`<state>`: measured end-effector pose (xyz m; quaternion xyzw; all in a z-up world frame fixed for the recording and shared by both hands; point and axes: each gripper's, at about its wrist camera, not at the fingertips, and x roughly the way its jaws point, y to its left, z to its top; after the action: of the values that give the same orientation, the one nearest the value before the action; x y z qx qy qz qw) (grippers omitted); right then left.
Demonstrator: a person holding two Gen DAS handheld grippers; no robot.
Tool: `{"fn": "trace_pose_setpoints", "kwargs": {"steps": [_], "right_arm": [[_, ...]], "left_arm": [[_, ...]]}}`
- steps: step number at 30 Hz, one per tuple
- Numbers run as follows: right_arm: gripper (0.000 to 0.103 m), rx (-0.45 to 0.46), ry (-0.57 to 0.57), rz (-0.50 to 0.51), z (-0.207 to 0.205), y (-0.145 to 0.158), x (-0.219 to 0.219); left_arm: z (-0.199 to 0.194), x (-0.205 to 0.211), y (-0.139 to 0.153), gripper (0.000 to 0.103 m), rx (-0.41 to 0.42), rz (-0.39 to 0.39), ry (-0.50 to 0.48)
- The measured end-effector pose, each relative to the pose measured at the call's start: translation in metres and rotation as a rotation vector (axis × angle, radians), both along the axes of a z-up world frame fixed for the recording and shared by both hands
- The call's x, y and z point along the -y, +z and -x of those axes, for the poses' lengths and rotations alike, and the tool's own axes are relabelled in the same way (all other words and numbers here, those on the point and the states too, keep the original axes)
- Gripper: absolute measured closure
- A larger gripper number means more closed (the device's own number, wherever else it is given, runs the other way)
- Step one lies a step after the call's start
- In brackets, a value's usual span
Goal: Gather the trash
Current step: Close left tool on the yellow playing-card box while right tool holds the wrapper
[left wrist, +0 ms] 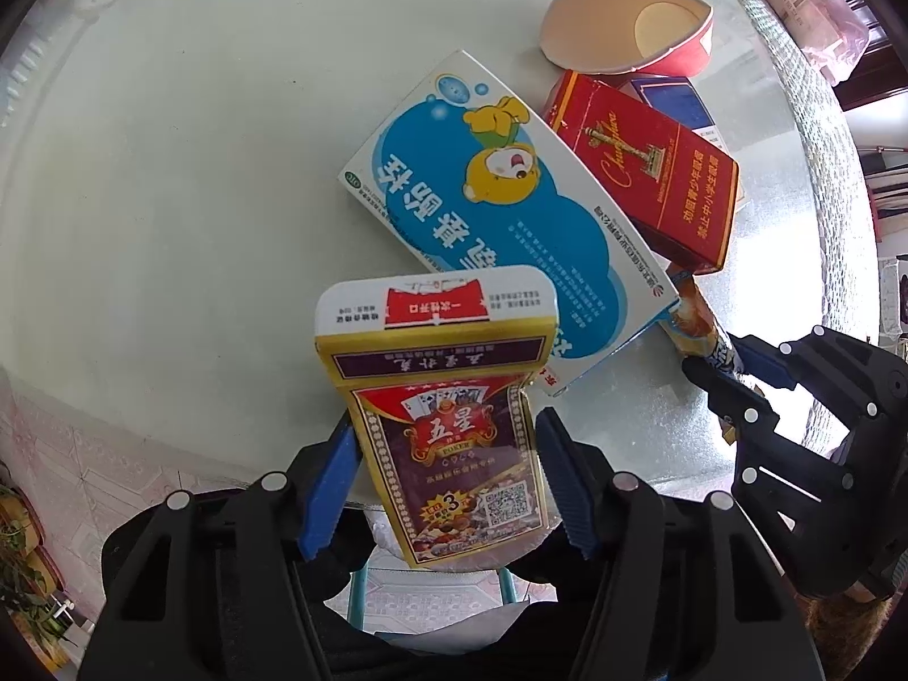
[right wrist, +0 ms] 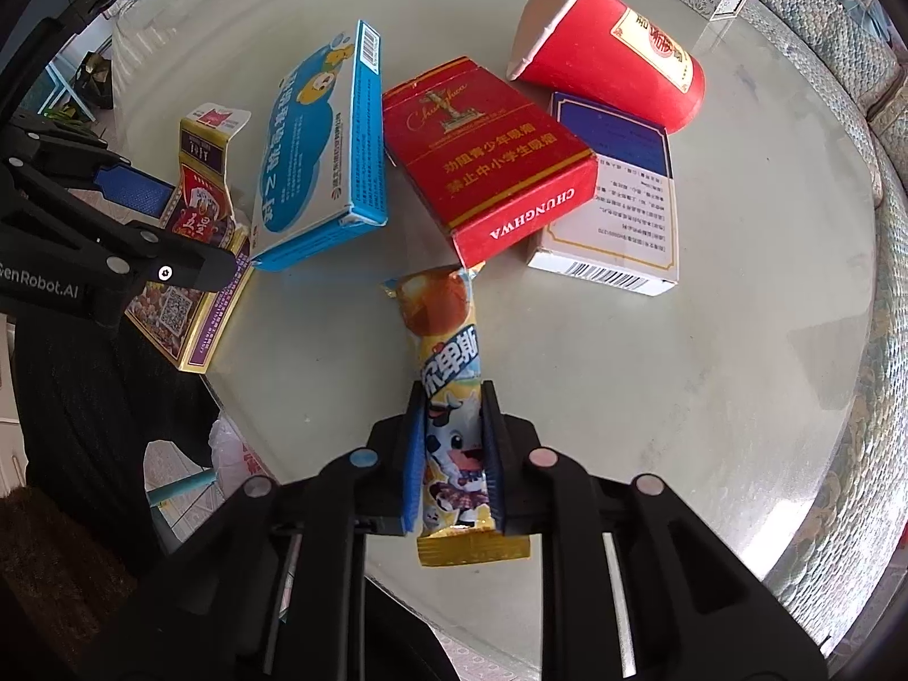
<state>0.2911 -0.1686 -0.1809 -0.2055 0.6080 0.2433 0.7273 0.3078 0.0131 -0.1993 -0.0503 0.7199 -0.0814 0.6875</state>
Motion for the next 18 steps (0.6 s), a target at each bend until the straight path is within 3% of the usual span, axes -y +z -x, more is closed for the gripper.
{"fn": "trace_pose_setpoints", "kwargs": {"steps": [10, 11, 12, 13, 18], "right_arm": [[0.085, 0.006, -0.028, -0.001, 0.009, -0.004, 0.002], [0.085, 0.01, -0.027, 0.0, 0.01, -0.004, 0.003], [0.085, 0.011, -0.026, -0.001, 0.011, -0.003, 0.003], [0.085, 0.013, -0.028, -0.003, 0.012, -0.003, 0.003], [0.085, 0.011, -0.043, -0.005, 0.01, 0.0, 0.003]], "left_arm": [[-0.001, -0.007, 0.012, 0.045, -0.008, 0.041, -0.003], [0.0, -0.011, 0.013, 0.069, -0.004, 0.039, -0.001], [0.001, -0.013, 0.014, 0.069, -0.011, 0.045, -0.003], [0.001, -0.016, 0.016, 0.078, -0.022, 0.065, 0.004], [-0.012, -0.015, 0.012, 0.079, -0.045, 0.064, -0.001]]}}
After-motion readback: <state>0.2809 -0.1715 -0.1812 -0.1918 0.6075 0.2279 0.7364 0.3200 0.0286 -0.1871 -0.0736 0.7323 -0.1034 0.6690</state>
